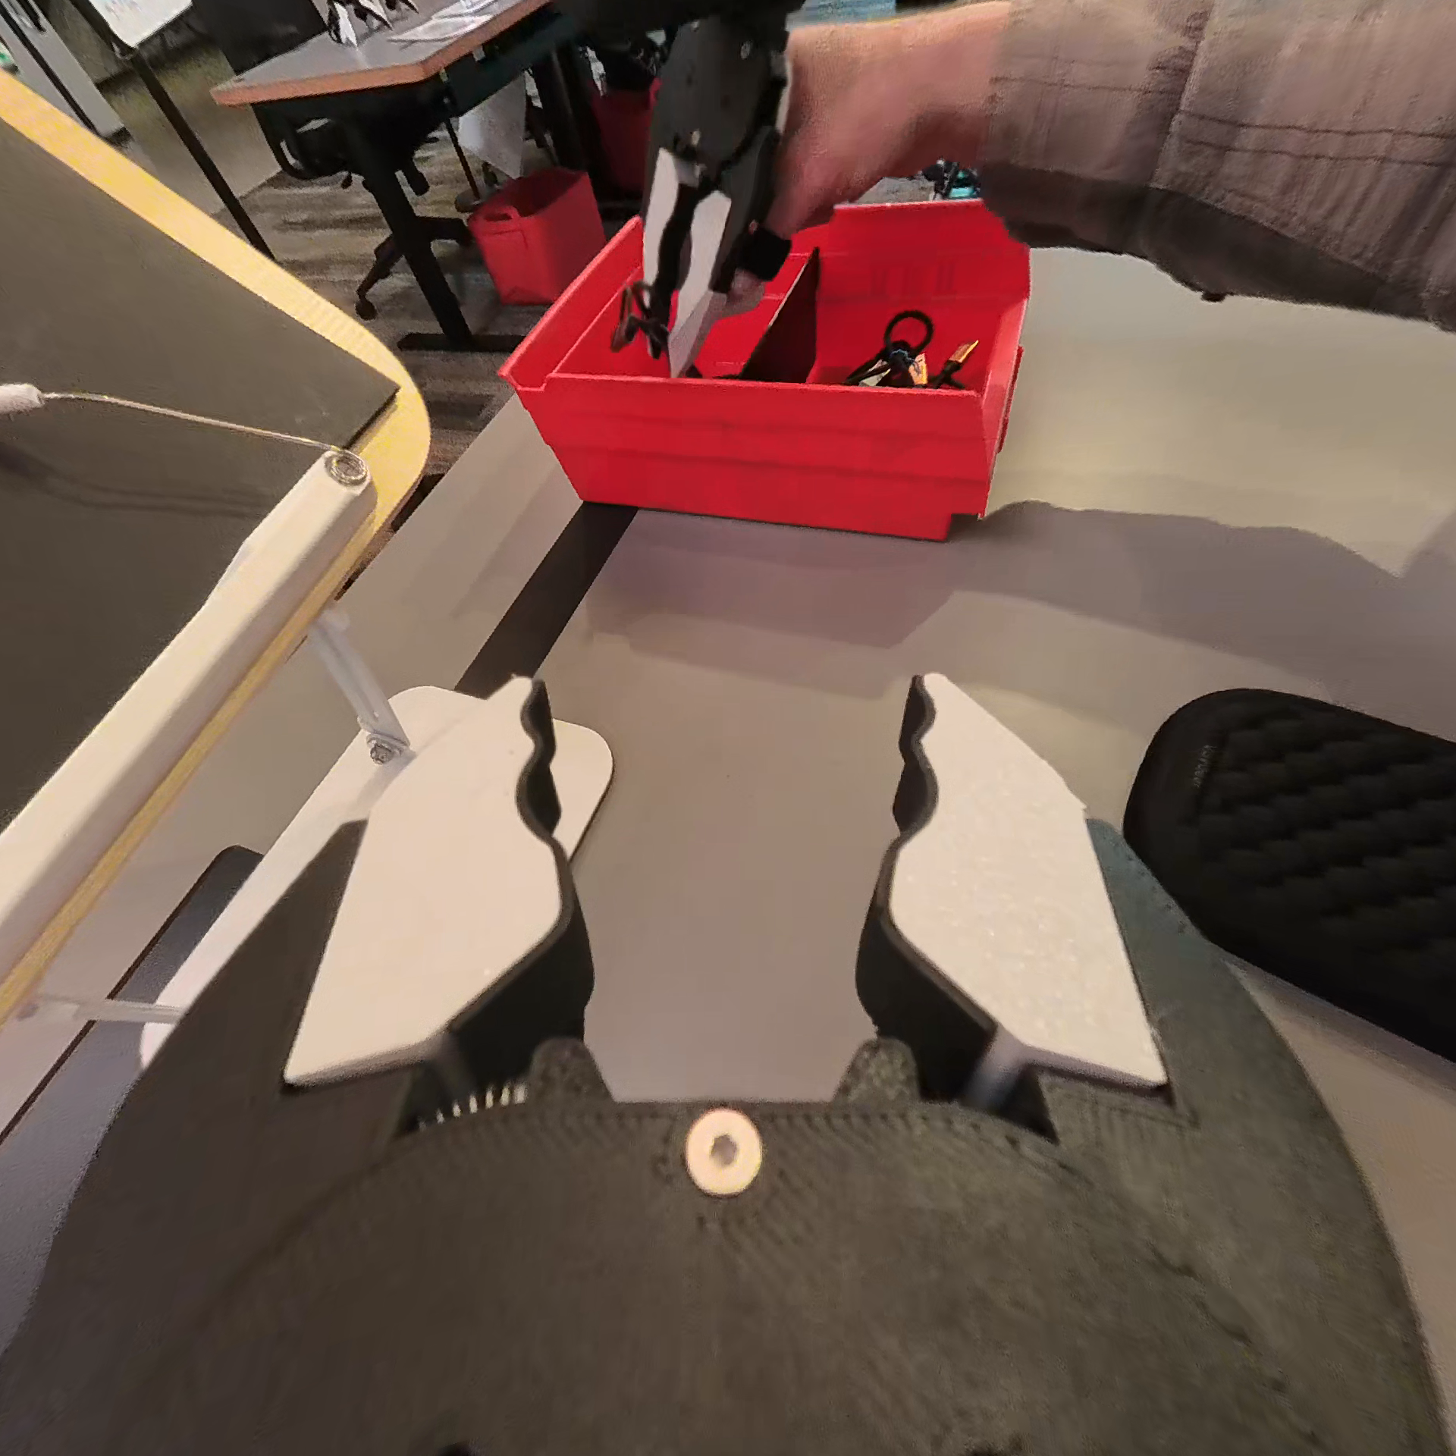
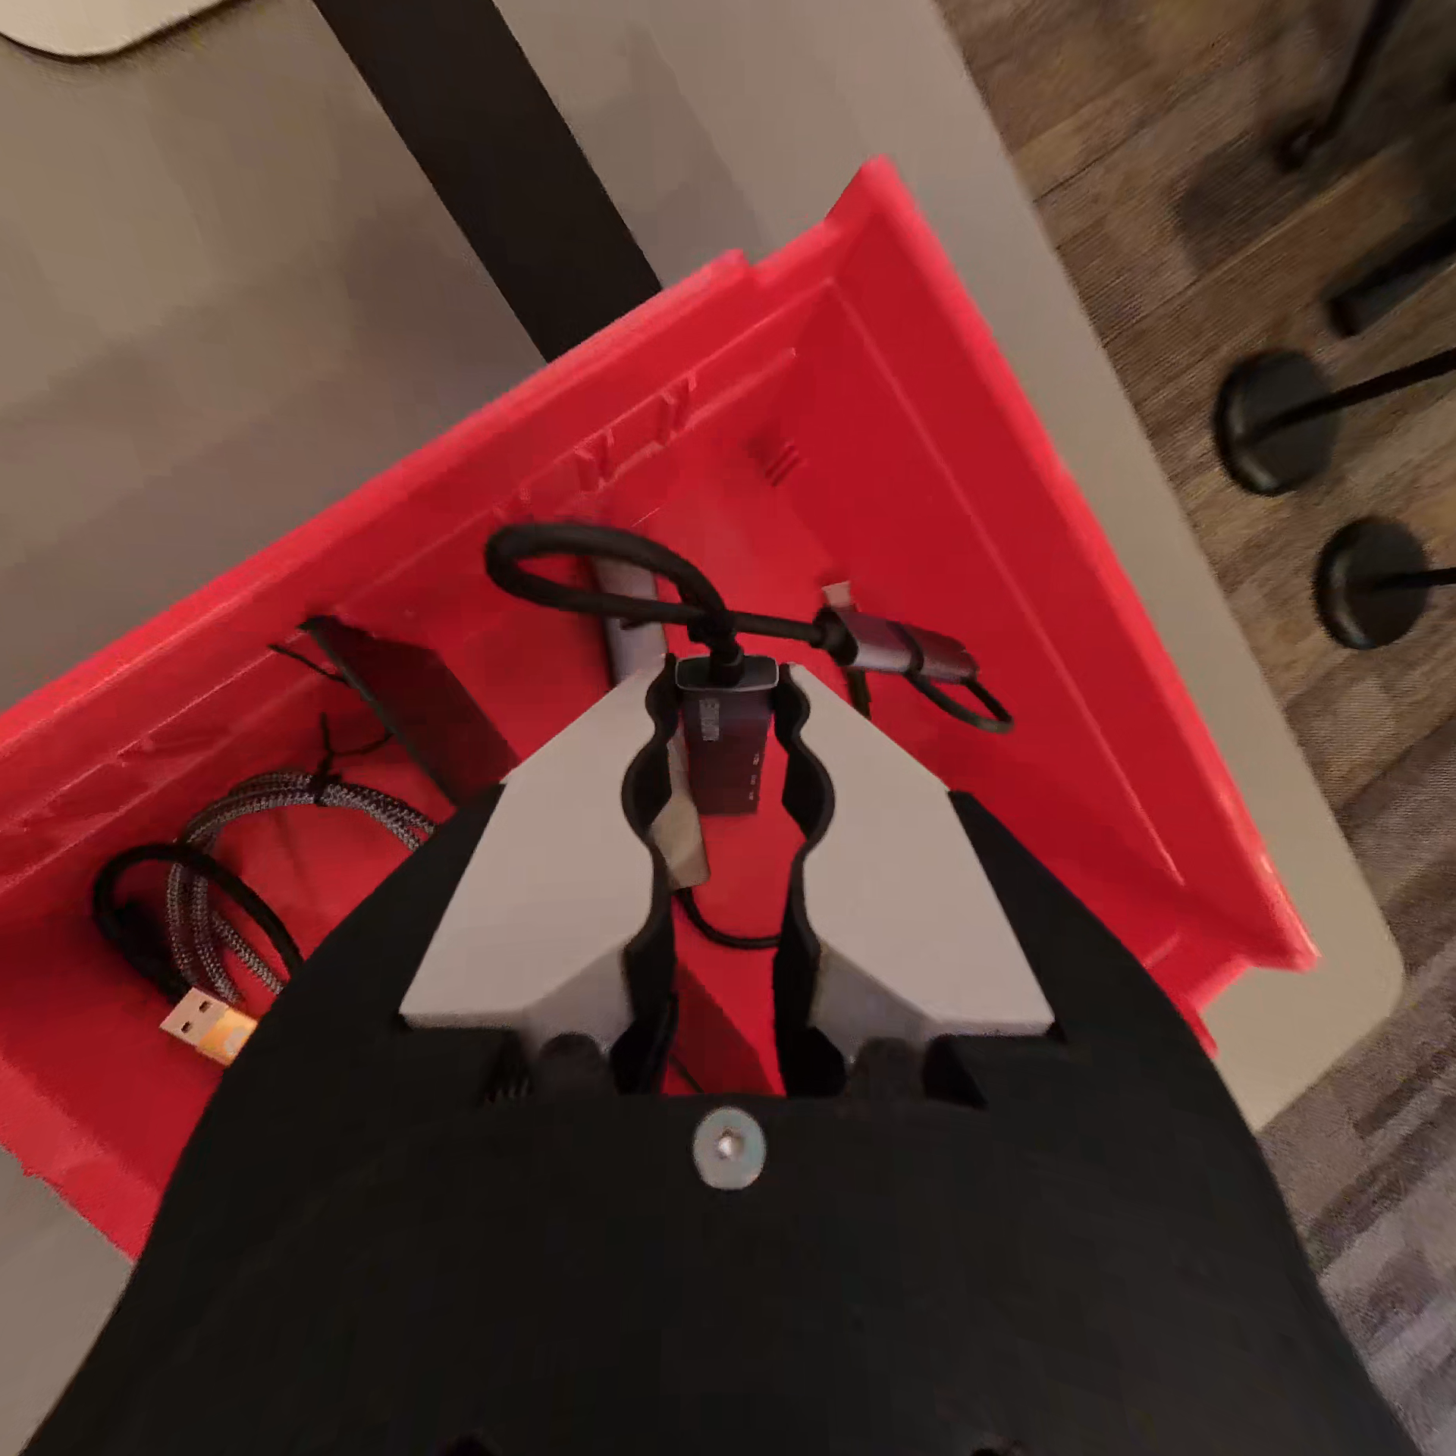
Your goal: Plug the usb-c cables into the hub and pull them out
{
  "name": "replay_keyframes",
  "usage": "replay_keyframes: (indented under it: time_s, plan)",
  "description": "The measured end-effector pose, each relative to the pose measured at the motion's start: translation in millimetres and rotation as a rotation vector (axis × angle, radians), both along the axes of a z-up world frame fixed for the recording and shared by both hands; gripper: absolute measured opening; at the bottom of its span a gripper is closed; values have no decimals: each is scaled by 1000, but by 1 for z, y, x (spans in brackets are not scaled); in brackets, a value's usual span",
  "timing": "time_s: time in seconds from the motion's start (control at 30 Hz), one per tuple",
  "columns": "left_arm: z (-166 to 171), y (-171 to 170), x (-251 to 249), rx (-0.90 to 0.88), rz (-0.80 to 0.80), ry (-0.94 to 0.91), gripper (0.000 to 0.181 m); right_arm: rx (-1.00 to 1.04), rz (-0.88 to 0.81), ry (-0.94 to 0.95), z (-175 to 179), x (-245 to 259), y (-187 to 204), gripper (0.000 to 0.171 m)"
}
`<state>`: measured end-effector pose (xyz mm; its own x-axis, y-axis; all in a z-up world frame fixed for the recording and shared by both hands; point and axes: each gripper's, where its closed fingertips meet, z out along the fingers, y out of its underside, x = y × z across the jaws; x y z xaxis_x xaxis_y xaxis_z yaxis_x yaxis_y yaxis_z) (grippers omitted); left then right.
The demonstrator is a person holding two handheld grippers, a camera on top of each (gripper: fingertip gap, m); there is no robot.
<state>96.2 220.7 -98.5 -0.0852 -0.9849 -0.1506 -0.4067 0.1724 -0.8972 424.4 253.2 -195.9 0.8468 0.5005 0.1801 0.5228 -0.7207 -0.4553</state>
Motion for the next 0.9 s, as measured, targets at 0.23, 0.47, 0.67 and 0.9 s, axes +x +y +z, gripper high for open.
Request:
replay_keyframes:
  time_s: [0.23, 0.47, 0.67, 0.9]
  plan:
    - [1, 5, -4, -4, 7, 4, 84, -14, -94, -23, 12, -2, 1, 75]
    - [16, 0, -8, -19, -6, -10, 86, 175, -14, 108, 76, -127, -36, 124]
    - [9, -19, -15, -70, -35, 39, 86, 148, 149, 309, 31, -298, -64, 115]
    - [-39, -45, -43, -98, -2, 177, 88, -21, 196, 323, -75, -362, -52, 147]
